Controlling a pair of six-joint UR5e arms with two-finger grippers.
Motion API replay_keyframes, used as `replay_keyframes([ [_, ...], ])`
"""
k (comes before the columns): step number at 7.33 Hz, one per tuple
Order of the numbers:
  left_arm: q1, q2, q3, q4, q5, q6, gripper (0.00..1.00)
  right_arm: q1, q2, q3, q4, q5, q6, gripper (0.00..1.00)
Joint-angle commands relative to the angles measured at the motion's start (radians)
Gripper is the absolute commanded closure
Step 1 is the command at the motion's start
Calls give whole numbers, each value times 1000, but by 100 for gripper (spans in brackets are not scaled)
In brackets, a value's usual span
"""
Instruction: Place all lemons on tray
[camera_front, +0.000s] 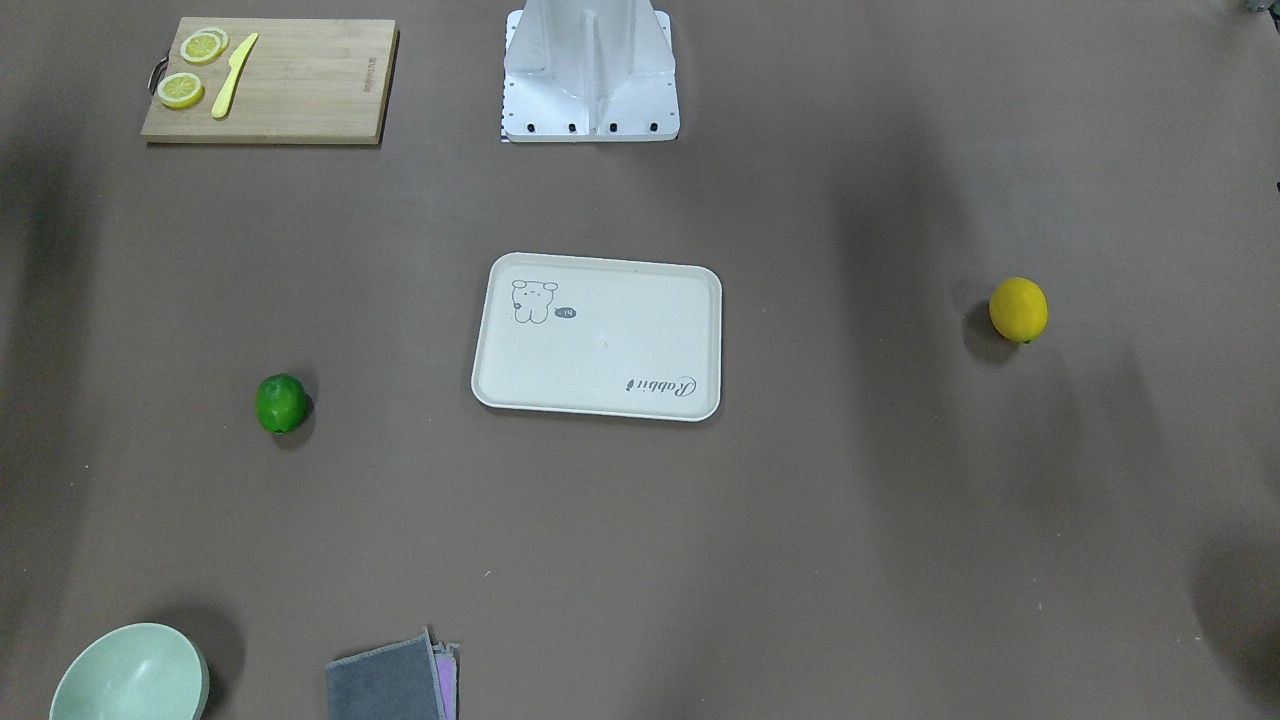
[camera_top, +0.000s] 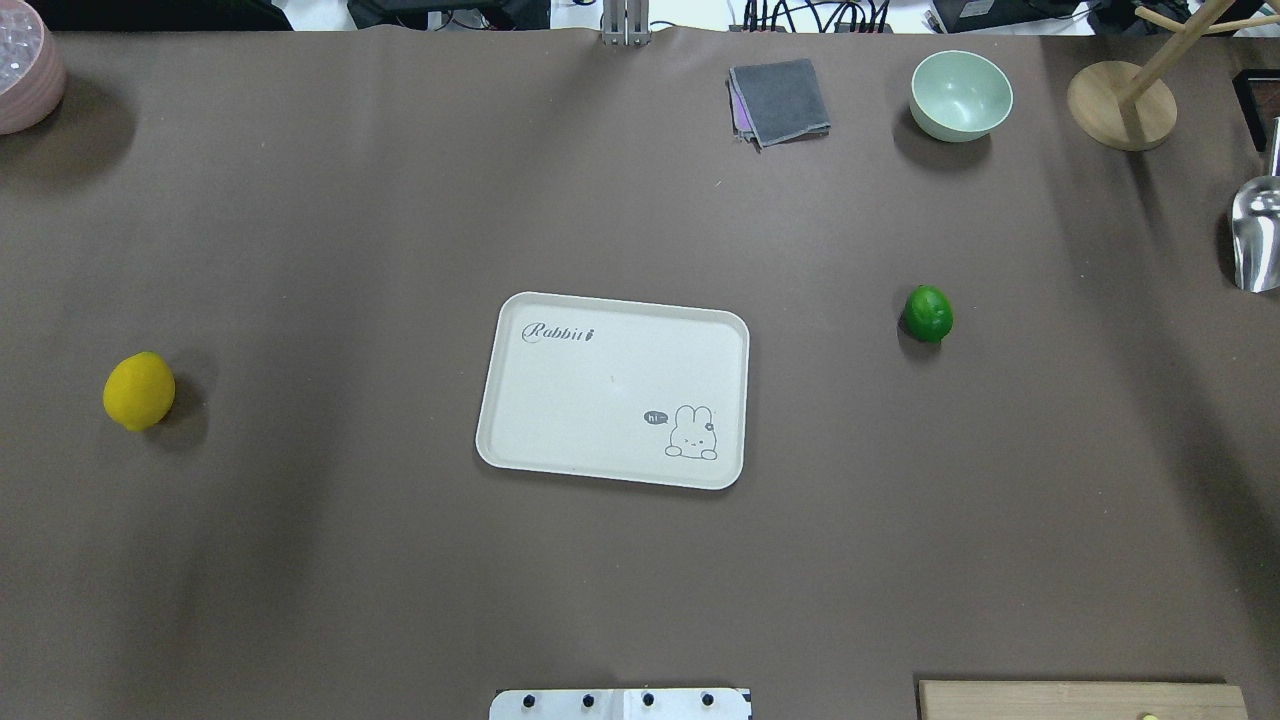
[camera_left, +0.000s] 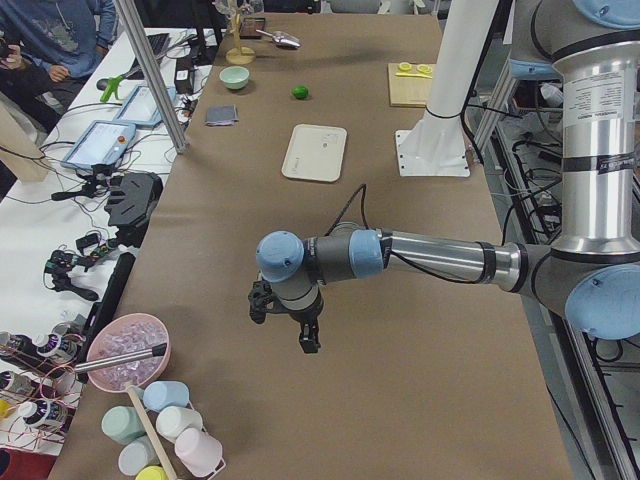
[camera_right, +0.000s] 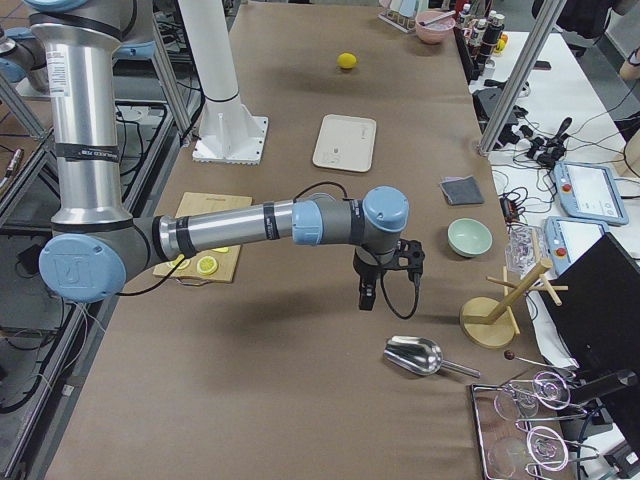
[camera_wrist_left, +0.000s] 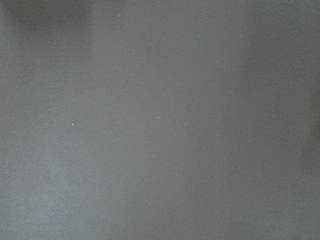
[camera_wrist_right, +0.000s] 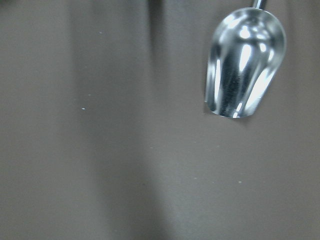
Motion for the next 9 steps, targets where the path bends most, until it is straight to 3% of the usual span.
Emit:
replay_keyframes([
  [1,3,-244,-25,312,49,-5,2,-137,81,20,8,17,178,1],
  [2,24,-366,-11,385,113,-37,2,-205,115,12,30,10,231,1],
  [4,106,-375,-4,322,77,-112,2,-306,244,-63,39,-13,274,1],
  [6,153,-361,-10,239,41,-209,2,-387,331,-173,79,-38,277,1],
  [7,194,-341,-13,202,39,-238,2,-424,355,-265,216,-62,277,1],
  [9,294,-213,-80,-50,36,-461,2,-461,408,-327,266,-78,317,1],
])
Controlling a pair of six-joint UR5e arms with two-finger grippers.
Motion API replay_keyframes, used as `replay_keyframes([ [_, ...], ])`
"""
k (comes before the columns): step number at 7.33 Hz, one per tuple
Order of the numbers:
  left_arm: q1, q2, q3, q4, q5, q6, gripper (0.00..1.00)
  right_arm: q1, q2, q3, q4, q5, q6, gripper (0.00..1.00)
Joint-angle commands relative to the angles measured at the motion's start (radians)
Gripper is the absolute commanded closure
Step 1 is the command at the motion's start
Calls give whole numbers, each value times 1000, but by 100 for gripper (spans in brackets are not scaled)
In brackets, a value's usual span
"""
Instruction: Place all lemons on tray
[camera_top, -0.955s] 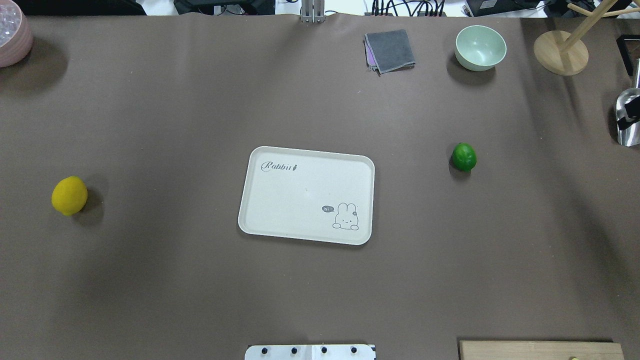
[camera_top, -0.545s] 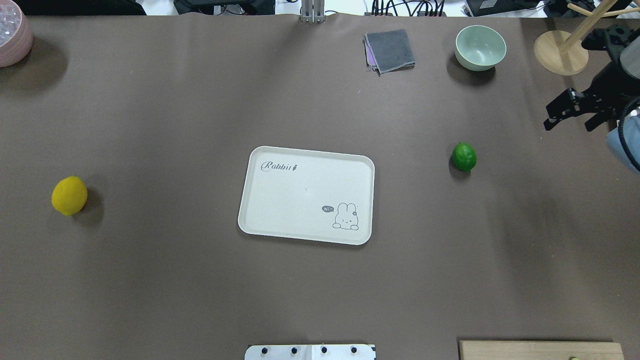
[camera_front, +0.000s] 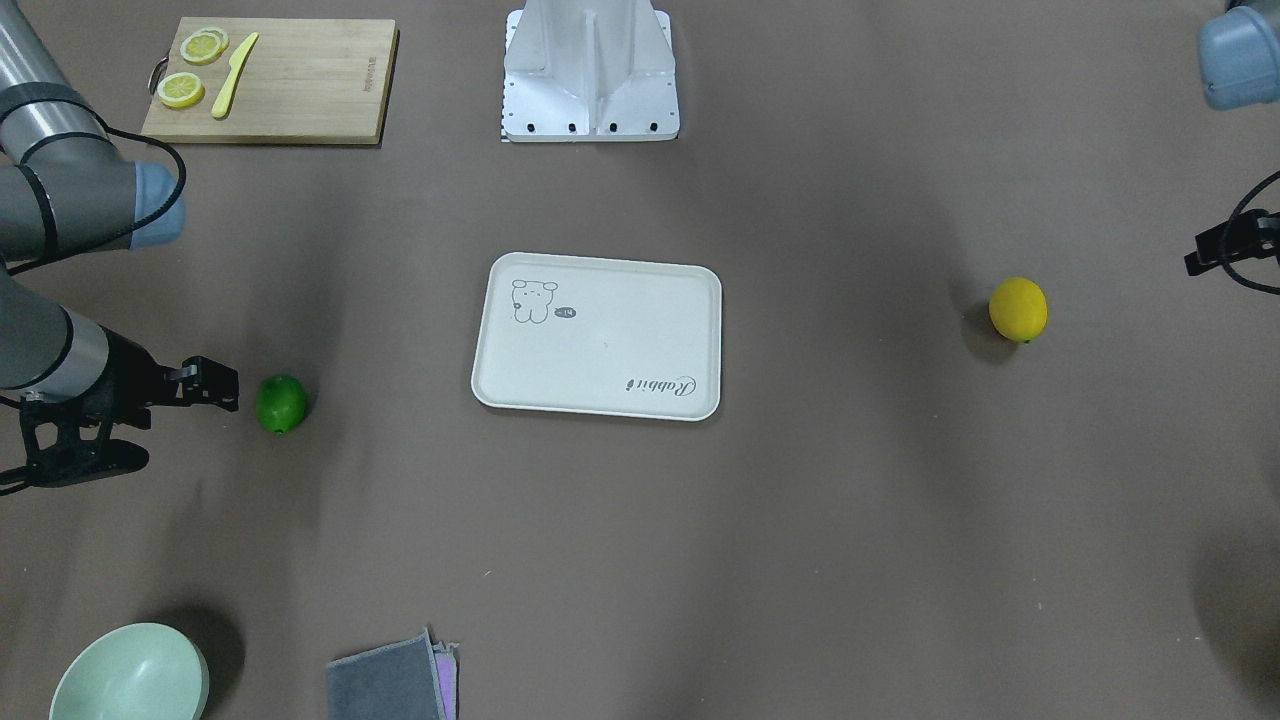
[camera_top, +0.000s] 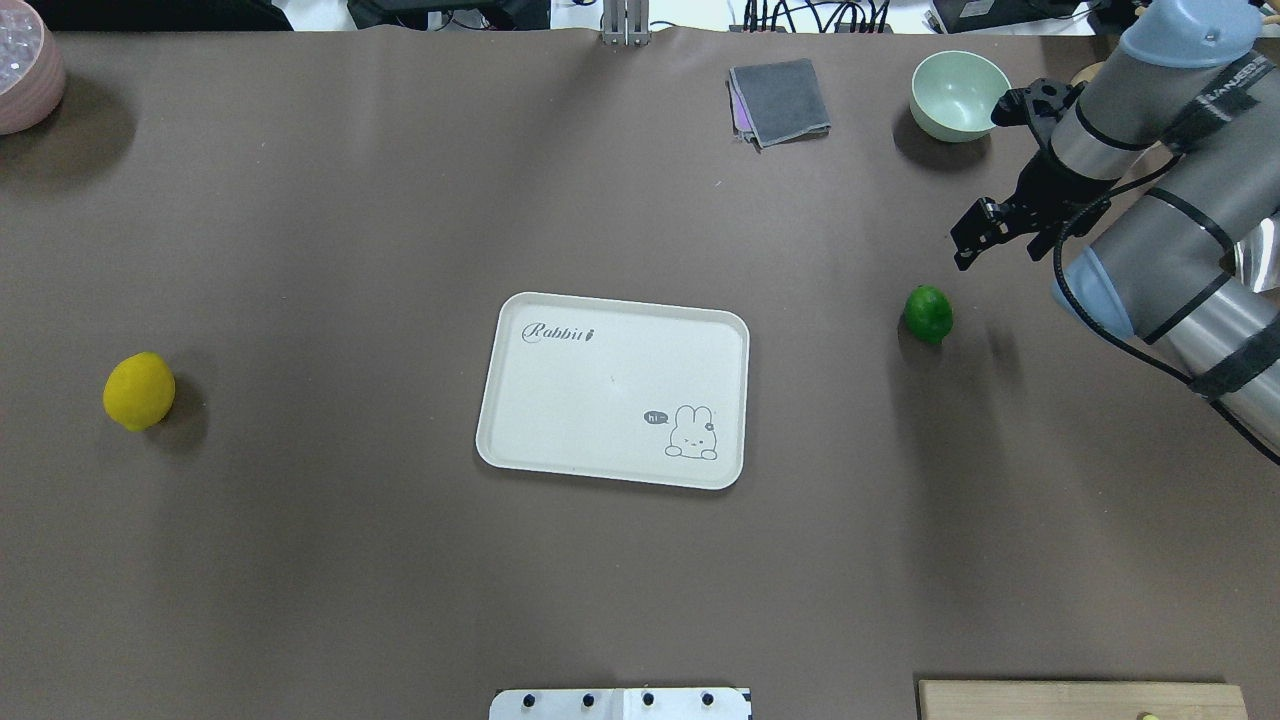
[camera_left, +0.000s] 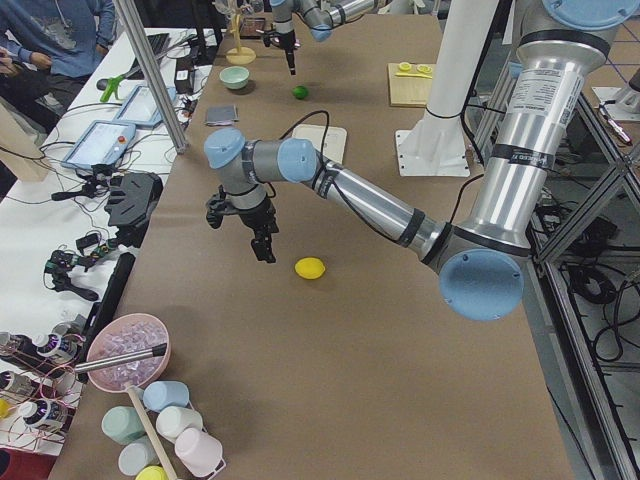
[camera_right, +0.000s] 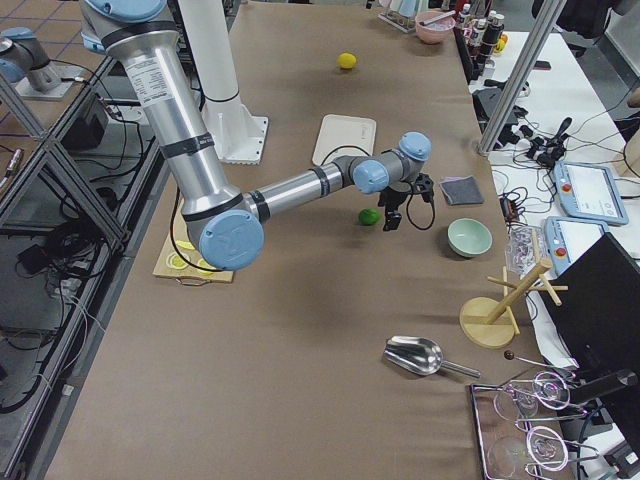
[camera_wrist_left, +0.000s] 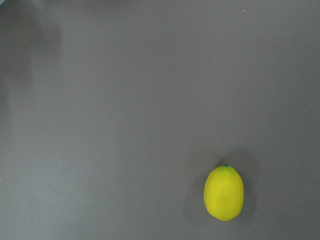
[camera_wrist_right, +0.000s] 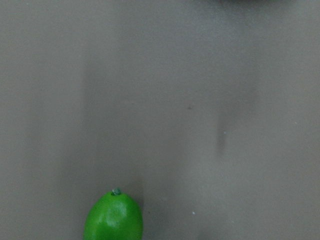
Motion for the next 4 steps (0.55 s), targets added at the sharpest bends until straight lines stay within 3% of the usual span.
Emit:
replay_keyframes([
  [1,114,121,-50,-280,2,-232,2,-46,42,-46,39,-36,24,1],
  [3,197,154,-28,-394,11,-342,2,-90,39,-51,37,-61,24,1],
  [4,222,166,-11,-457,11,-391,2,-94,39,-97,37,-51,24,1],
])
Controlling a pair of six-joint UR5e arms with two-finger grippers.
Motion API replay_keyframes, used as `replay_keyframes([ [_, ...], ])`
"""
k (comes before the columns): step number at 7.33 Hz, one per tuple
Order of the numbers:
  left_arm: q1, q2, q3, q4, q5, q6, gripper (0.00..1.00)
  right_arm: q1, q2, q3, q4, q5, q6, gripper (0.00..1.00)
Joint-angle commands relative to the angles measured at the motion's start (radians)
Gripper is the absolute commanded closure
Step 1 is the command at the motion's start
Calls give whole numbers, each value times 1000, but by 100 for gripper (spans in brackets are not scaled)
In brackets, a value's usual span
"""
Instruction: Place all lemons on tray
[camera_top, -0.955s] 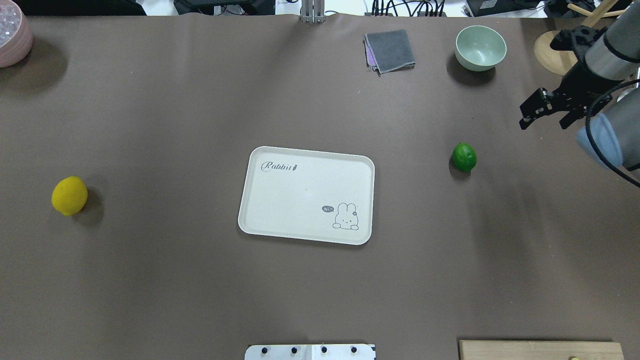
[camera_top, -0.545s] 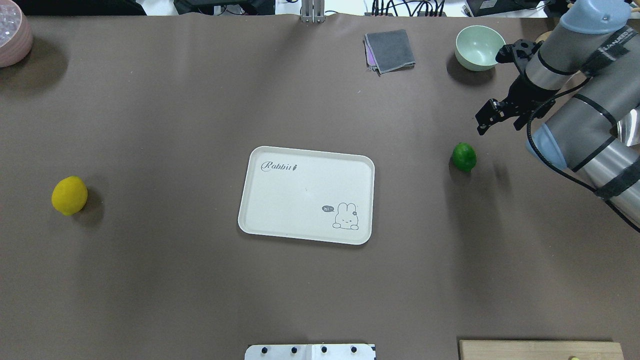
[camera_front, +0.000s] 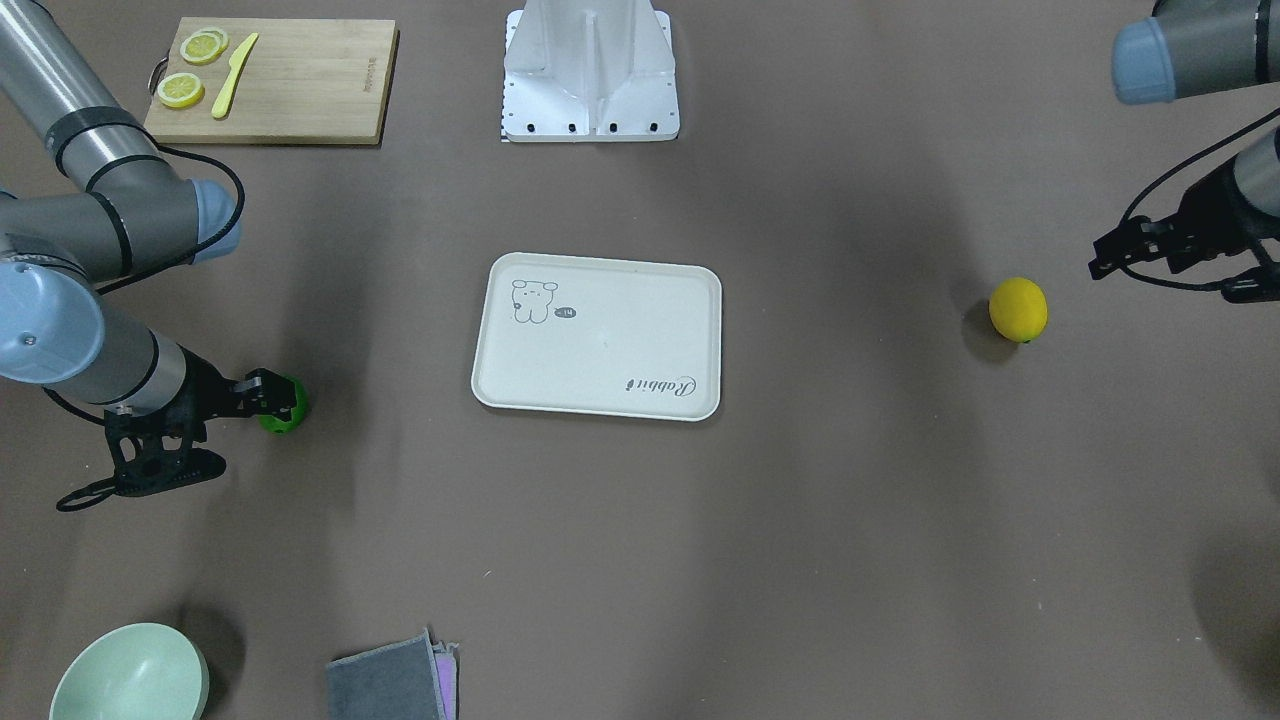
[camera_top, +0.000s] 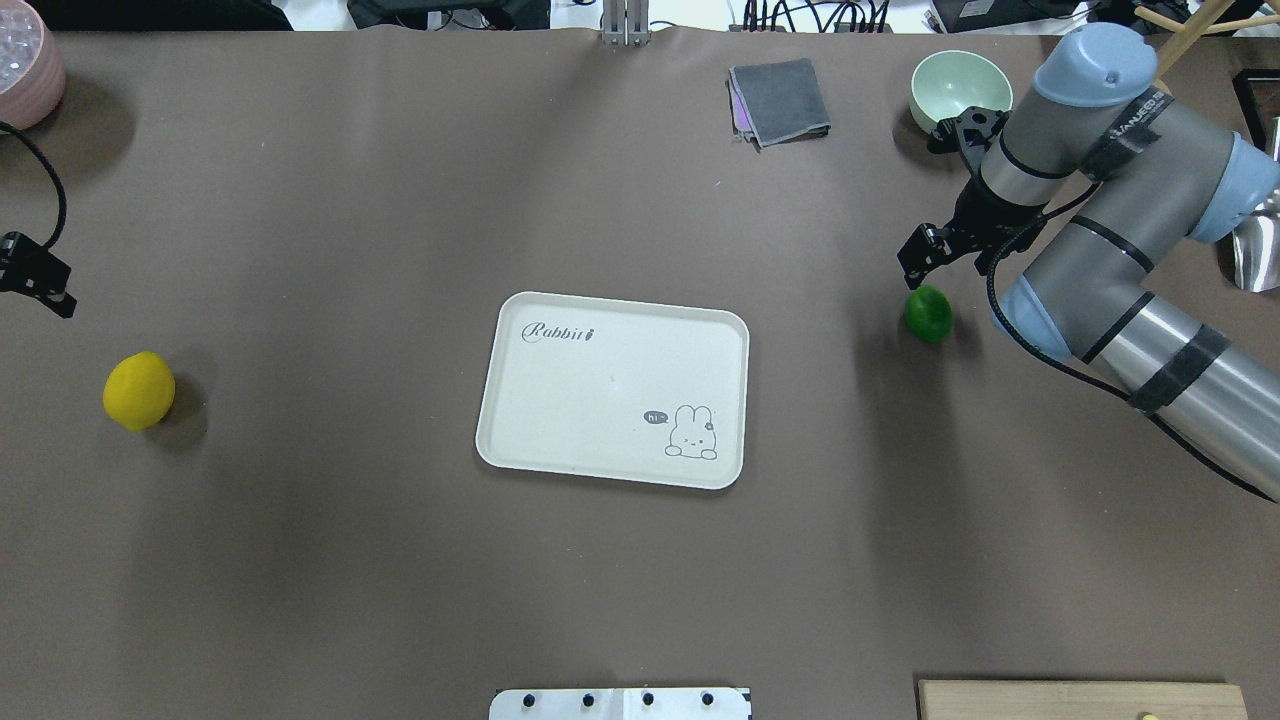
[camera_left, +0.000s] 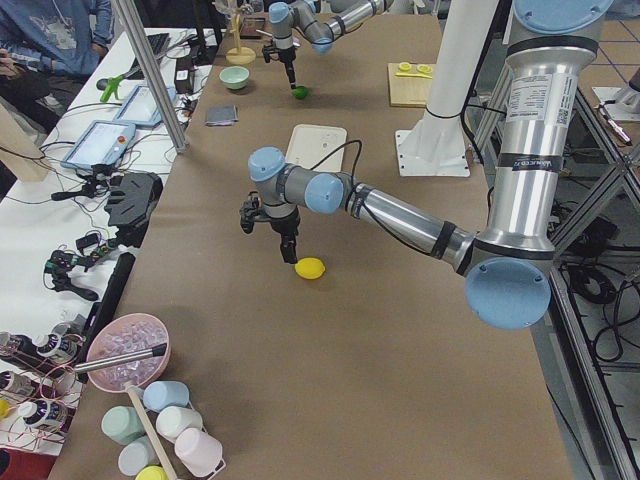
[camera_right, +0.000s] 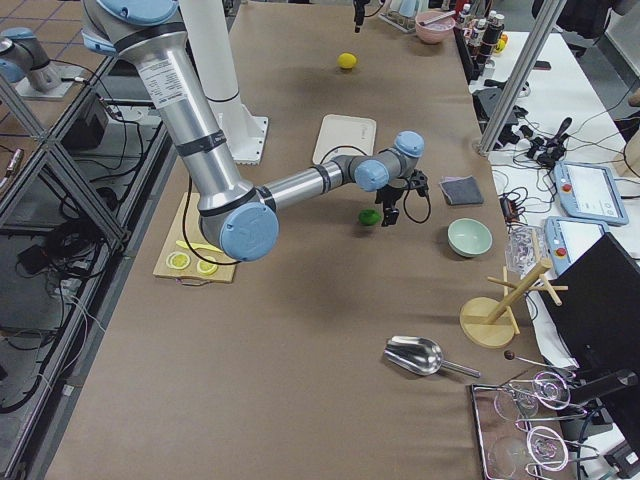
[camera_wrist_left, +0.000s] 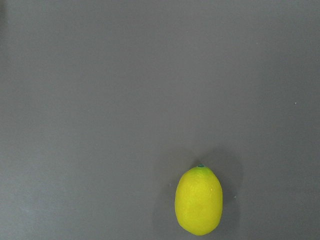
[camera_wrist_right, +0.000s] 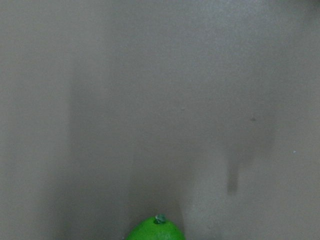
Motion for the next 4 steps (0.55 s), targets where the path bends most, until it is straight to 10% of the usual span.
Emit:
replay_keyframes([
  [1,72,37,43,-158,3,-128,2,-21,1,-46,0,7,0,1],
  [4,137,45,164,-403,32,-267,2,-46,6,-47,0,33,2,2],
])
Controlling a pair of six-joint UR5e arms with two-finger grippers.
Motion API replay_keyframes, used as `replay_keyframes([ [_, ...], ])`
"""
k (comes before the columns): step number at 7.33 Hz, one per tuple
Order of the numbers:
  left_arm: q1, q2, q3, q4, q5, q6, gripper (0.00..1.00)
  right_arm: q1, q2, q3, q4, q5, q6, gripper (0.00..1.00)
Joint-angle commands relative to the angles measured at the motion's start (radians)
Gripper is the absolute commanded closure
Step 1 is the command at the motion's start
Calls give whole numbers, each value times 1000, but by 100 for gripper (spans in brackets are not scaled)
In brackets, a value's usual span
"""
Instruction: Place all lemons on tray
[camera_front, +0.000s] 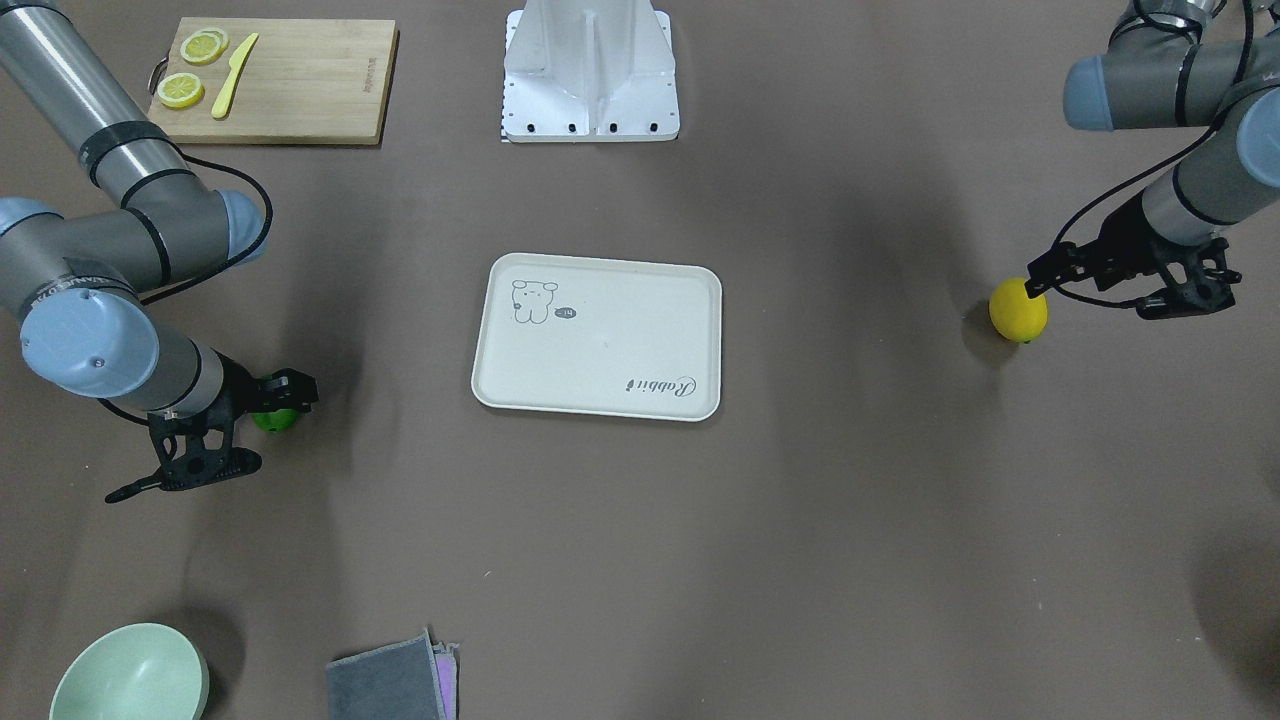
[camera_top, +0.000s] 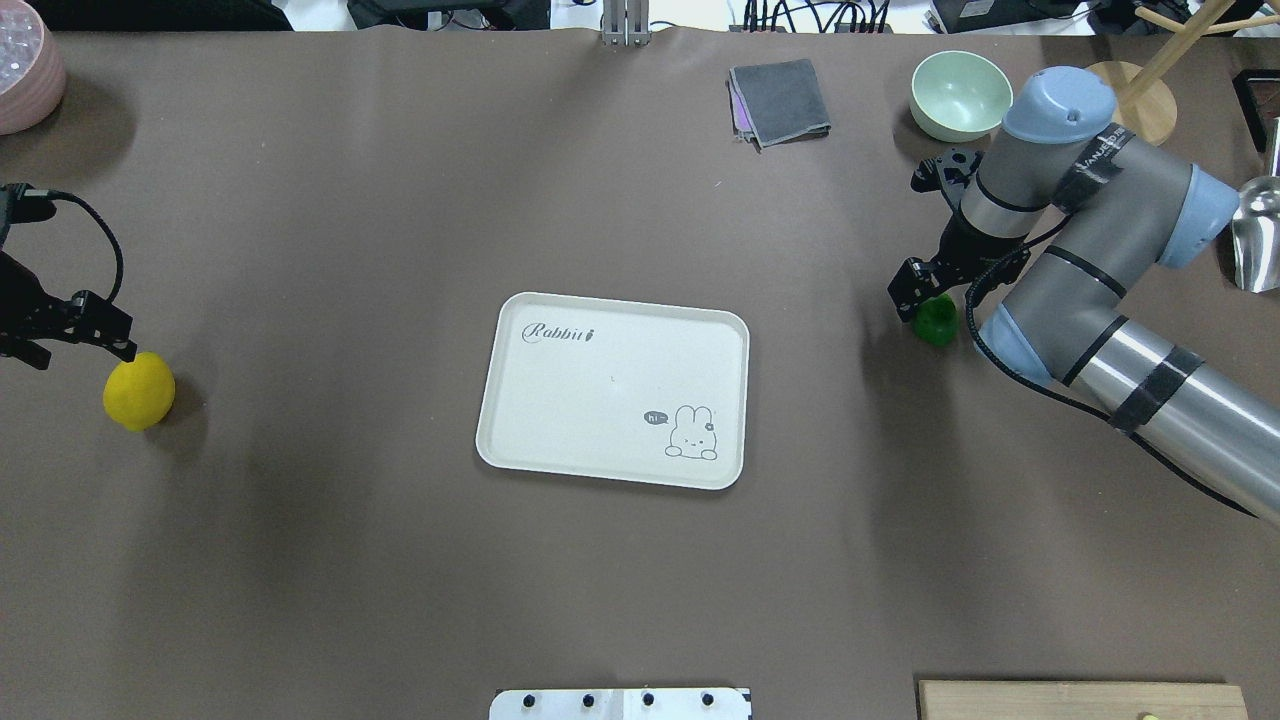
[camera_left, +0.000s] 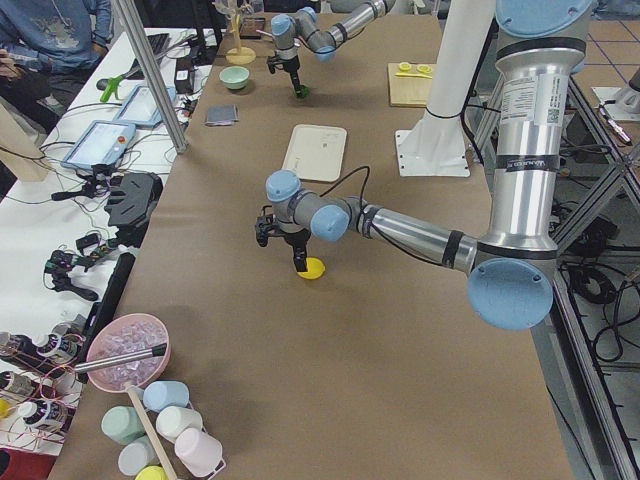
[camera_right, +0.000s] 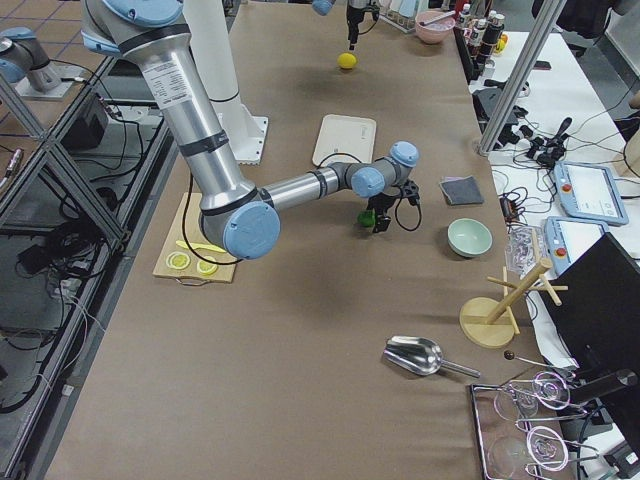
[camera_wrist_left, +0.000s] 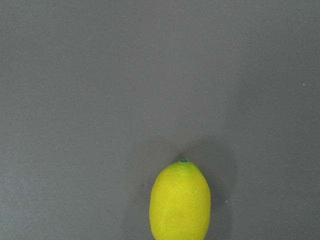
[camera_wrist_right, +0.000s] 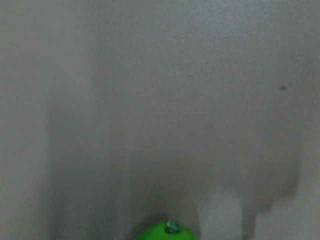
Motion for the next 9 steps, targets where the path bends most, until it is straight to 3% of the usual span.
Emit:
replay_keyframes([
  [1,23,-36,77,-77,5,-55,2,-8,1,0,-2,55,0,16],
  [3,26,-74,123,-80,5,-77,2,-6,1,6,-12,91,0,69],
  [4,37,-75,128,-82,7,-77,2,-2,1,8,-12,98,0,79],
  [6,49,-64,120,-111,19,-82,3,4,5,11,-12,109,0,87],
  [8,52,-50,115,-120,19,-80,7,-20,100,51,-3,109,-1,84],
  [9,65,-15,117,-166,21,-82,14,-44,143,69,1,105,-5,82],
])
